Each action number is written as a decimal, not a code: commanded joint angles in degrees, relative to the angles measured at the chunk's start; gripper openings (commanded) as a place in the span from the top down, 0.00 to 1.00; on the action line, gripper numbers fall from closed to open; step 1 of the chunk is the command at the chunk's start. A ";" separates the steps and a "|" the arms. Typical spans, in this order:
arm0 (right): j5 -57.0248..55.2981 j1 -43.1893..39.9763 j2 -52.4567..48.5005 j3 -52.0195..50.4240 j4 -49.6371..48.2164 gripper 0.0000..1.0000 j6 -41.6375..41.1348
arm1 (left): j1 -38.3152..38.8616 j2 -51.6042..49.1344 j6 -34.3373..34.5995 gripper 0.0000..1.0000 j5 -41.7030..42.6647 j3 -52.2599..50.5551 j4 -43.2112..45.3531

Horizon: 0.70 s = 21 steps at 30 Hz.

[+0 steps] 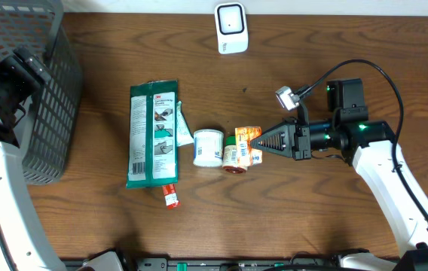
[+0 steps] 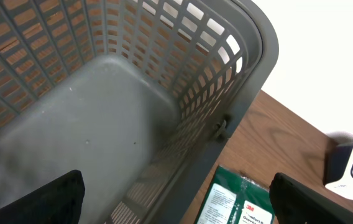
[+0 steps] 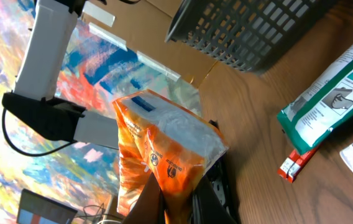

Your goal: Scan the item barcode

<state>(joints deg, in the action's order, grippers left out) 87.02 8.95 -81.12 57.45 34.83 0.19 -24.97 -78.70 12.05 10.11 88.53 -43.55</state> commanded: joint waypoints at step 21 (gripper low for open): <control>-26.73 0.00 1.03 0.24 -0.85 0.99 -9.46 | -0.13 0.09 0.31 0.07 -0.31 0.52 -0.09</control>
<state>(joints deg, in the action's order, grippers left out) 61.98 8.93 -81.10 57.45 35.07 -5.30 -24.97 -78.70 12.03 10.11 88.53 -43.55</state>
